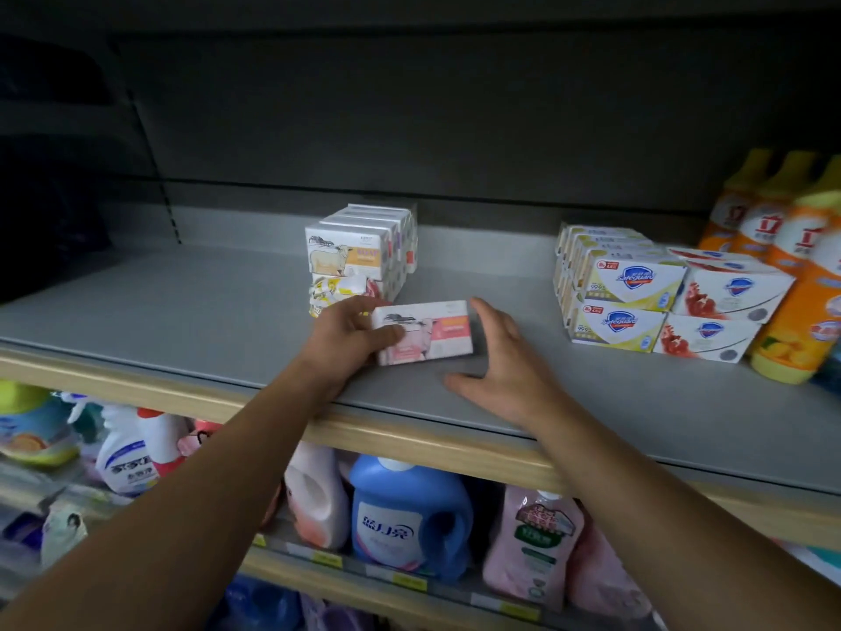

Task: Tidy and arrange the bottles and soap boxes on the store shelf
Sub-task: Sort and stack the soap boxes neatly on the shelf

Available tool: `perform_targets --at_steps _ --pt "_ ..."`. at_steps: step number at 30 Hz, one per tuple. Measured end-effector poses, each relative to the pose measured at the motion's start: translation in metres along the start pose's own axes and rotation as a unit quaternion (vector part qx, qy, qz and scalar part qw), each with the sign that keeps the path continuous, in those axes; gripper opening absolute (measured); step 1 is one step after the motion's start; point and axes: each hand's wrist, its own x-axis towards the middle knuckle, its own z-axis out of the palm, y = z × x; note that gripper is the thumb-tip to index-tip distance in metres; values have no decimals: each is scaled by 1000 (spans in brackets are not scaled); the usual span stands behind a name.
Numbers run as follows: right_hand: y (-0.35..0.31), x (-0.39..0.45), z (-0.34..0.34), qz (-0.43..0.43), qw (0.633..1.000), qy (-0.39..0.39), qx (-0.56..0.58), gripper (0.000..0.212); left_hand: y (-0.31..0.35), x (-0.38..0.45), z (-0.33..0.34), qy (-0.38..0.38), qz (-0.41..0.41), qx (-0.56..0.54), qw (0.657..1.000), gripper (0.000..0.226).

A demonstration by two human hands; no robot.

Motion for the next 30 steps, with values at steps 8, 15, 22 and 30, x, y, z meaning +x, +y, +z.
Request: perform_targets --at_steps 8,15,22,30 --pt "9 -2 -9 -18 949 18 315 83 -2 -4 24 -55 -35 -129 989 7" --pt "14 2 -10 49 930 36 363 45 -7 -5 17 -41 -18 -160 986 31" --pt "2 3 -20 163 926 43 338 58 -11 -9 22 -62 49 -1 997 41" --pt "0 5 -21 172 911 45 373 41 -10 -9 21 -28 57 25 998 36"
